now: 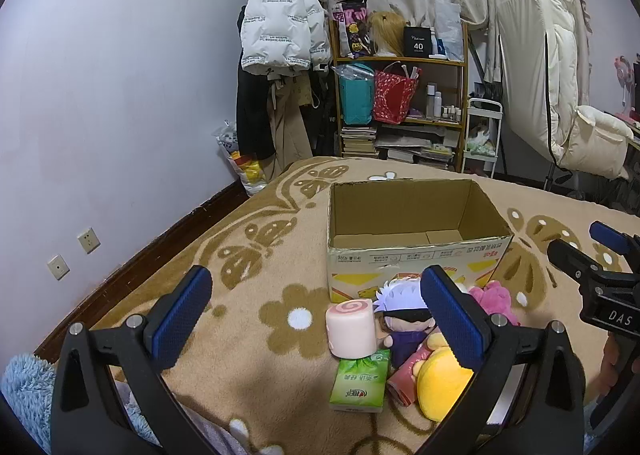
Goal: Organize soft objects
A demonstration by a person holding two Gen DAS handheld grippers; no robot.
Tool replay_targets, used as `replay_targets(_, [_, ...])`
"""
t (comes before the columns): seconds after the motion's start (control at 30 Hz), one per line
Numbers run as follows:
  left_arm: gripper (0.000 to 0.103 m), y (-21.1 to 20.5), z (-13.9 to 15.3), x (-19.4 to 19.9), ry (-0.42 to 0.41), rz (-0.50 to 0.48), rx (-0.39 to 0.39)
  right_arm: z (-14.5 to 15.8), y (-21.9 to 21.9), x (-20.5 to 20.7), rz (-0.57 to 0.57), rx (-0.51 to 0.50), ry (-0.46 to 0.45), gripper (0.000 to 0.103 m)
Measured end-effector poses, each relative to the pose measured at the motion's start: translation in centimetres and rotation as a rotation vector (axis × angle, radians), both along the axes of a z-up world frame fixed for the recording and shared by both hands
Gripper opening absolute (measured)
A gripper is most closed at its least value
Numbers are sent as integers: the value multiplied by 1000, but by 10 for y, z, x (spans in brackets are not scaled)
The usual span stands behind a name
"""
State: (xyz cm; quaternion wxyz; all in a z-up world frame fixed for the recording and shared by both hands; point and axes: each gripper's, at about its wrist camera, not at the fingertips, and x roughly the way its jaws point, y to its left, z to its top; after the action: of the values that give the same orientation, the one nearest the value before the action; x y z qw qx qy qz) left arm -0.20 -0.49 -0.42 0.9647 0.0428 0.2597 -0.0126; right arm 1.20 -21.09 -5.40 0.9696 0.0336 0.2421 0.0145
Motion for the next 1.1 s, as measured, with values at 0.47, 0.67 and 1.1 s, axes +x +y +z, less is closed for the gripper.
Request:
replay_targets(0.47, [103,3,-6,3,5,-8,4,-5,4,1,-3,-3,3,103])
replay_targets(0.67, [103,2,-7,3,7,-8,6,-4,4,1,-3,-2,3,103])
replay_targets(1.1, [103,2,-8,3,5,-6,12,-1,3,1,-5,-5,8,103])
